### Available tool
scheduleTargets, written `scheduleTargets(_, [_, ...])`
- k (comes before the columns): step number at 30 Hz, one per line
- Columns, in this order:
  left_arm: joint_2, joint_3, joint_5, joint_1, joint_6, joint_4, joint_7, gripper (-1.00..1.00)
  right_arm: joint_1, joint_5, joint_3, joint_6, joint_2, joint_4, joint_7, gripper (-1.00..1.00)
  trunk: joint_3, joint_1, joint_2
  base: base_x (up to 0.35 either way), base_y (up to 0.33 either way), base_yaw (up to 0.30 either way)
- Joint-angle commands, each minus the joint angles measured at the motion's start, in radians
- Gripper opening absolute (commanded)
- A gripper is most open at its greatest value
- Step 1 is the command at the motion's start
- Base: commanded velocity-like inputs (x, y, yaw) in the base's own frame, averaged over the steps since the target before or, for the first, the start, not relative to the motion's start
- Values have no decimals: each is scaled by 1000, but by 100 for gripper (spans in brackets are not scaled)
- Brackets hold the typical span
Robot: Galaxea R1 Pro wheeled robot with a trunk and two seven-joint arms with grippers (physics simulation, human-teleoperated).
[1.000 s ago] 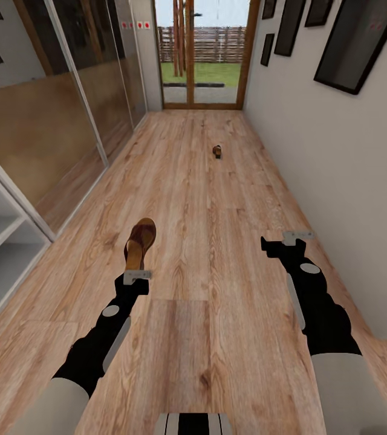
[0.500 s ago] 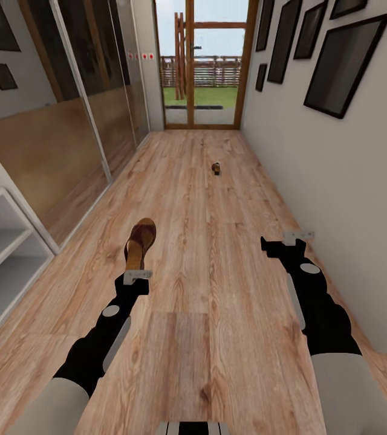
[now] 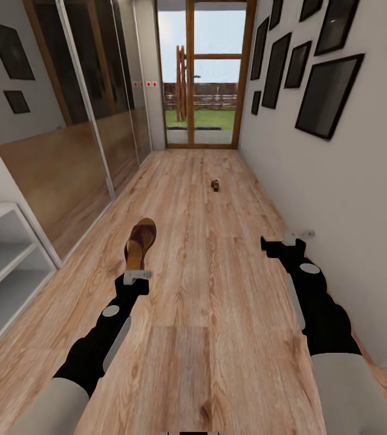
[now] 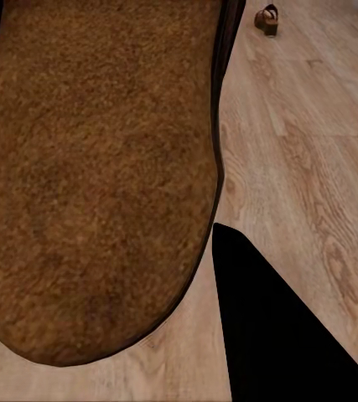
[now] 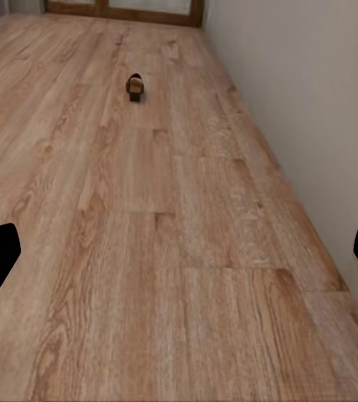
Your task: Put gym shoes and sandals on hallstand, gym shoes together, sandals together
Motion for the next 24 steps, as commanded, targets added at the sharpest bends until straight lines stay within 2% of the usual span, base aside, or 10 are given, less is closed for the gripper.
scheduleTargets(1, [1, -3, 8, 0, 6, -1, 6, -100, 0, 9, 0, 6, 0, -1, 1, 100, 5, -1, 0, 0, 0, 0])
scheduleTargets(13, [1, -3, 8, 0, 5, -1, 6, -100, 0, 9, 0, 6, 0, -1, 1, 100, 71, -6, 3, 0, 0, 0])
scheduleTargets(24, [1, -4, 8, 0, 5, -1, 6, -100, 0, 9, 0, 6, 0, -1, 1, 100, 89, -6, 3, 0, 0, 0])
